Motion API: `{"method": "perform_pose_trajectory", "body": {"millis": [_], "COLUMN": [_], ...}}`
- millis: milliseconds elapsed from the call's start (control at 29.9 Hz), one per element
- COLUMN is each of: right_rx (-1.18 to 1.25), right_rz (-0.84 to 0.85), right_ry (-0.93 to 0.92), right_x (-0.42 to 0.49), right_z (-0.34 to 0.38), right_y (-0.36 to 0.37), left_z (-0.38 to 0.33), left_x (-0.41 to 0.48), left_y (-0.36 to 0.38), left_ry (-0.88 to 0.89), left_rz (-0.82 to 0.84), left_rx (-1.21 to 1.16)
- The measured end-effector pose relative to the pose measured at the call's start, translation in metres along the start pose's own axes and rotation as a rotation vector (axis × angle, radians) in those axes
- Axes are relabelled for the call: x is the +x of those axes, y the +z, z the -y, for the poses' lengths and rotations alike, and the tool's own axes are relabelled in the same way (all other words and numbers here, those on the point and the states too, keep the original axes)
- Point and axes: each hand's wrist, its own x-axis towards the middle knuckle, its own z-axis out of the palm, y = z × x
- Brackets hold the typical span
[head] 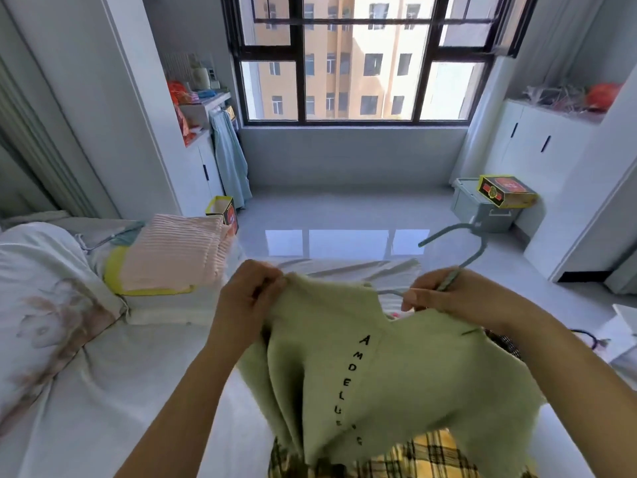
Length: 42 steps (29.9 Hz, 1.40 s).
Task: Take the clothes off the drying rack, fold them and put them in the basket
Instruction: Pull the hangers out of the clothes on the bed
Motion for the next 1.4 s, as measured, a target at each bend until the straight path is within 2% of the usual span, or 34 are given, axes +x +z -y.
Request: {"method": "perform_pose_trajectory", "body": {"millis": [67, 167, 301, 334, 368, 434, 501, 535, 635, 702, 769, 836, 902, 1069, 1303, 1404], "right_rx": [-0.043, -0.139, -0.143, -0.139, -0.131, -0.103, -0.081, -0.077, -0.043, -0.046, -0.024, -0.012, -0.032, -0.076, 0.062, 0.13], "right_rz": [0.015, 0.028, 0.086, 0.106, 0.117, 0.112, 0.113, 0.122, 0.148, 0.127, 0.101, 0.089, 0.087, 0.086, 0.092, 0.044], "right_ry": [0.041, 0.071, 0.052, 0.056, 0.067, 0.056, 0.059, 0.071, 0.141, 0.198, 0.245, 0.295, 0.34, 0.37, 0.37, 0.323], "right_x": [0.02, 0.048, 0.063, 0.064, 0.064, 0.064, 0.063, 0.06, 0.054, 0.052, 0.051, 0.051, 0.052, 0.062, 0.069, 0.074], "right_z": [0.002, -0.004, -0.003, -0.001, 0.002, 0.003, 0.001, -0.003, -0.026, -0.043, -0.055, -0.066, -0.077, -0.097, -0.11, -0.121], "right_y": [0.028, 0.068, 0.091, 0.089, 0.087, 0.078, 0.065, 0.057, 0.033, 0.022, 0.018, 0.014, 0.008, 0.002, -0.004, -0.003], "left_z": [0.045, 0.095, 0.11, 0.106, 0.097, 0.076, 0.05, 0.046, 0.046, 0.052, 0.058, 0.071, 0.083, 0.097, 0.119, 0.115], "left_x": [-0.015, -0.03, 0.002, 0.016, 0.029, 0.042, 0.041, 0.039, 0.039, 0.036, 0.034, 0.031, 0.031, 0.023, 0.014, 0.005], "left_y": [-0.006, -0.008, -0.004, -0.001, 0.005, 0.025, 0.043, 0.05, 0.058, 0.06, 0.063, 0.063, 0.06, 0.061, 0.046, 0.046], "left_ry": [-0.075, -0.305, -0.323, -0.297, -0.251, -0.201, -0.348, -0.433, -0.448, -0.363, -0.199, 0.053, 0.172, 0.413, 0.523, 0.575], "left_rz": [0.091, 0.307, 0.313, 0.374, 0.5, 0.883, 1.183, 1.242, 1.241, 1.158, 1.061, 0.961, 0.881, 0.918, 0.791, 0.728], "left_rx": [0.0, -0.057, -0.101, -0.134, -0.165, -0.209, -0.277, -0.295, -0.221, -0.187, -0.095, 0.045, 0.067, 0.28, 0.422, 0.472]}}
